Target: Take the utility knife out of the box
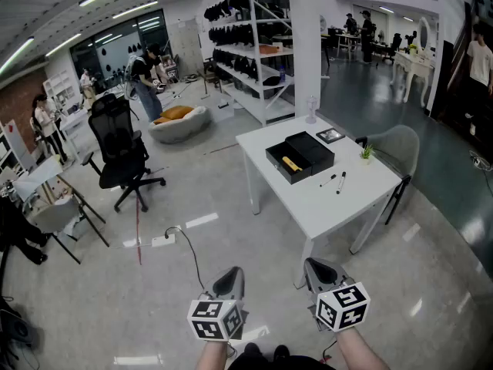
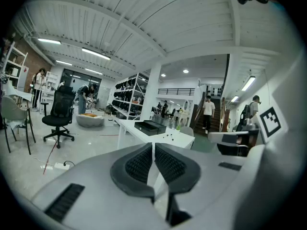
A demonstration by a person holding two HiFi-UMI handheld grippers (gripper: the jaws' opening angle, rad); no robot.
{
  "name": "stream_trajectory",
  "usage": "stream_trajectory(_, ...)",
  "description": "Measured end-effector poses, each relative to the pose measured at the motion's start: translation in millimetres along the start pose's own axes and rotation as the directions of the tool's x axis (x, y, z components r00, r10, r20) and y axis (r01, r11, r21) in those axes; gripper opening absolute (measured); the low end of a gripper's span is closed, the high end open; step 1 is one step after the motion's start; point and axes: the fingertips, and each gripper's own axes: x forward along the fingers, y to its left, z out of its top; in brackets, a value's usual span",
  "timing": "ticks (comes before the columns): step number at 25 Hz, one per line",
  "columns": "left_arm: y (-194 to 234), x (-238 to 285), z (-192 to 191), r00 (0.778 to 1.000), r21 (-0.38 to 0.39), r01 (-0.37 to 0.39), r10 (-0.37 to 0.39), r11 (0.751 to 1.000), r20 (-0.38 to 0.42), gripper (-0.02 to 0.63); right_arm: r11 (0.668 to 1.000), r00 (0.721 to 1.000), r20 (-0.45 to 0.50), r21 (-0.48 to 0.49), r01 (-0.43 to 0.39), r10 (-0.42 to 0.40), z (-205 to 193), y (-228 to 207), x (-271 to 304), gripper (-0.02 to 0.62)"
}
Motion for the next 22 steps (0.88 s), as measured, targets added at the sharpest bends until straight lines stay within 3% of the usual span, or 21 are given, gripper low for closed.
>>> stream_trajectory(18, -1.3, 9.5, -1.5, 1.0, 0.016, -0.025, 0.025, 1.0, -0.003, 0.026, 0.999, 0.998, 0.034, 0.009, -0.051, 0.051, 7.9, -12.1, 1.5, 0.003)
stream_trajectory(22, 0.0, 12.4, -0.3, 0.999, 0.011, -0.037, 0.037, 0.999, -0.001, 0.026, 0.998, 0.998, 0.026, 0.01, -0.061, 0.061, 7.9, -16.7, 5.7, 0.032)
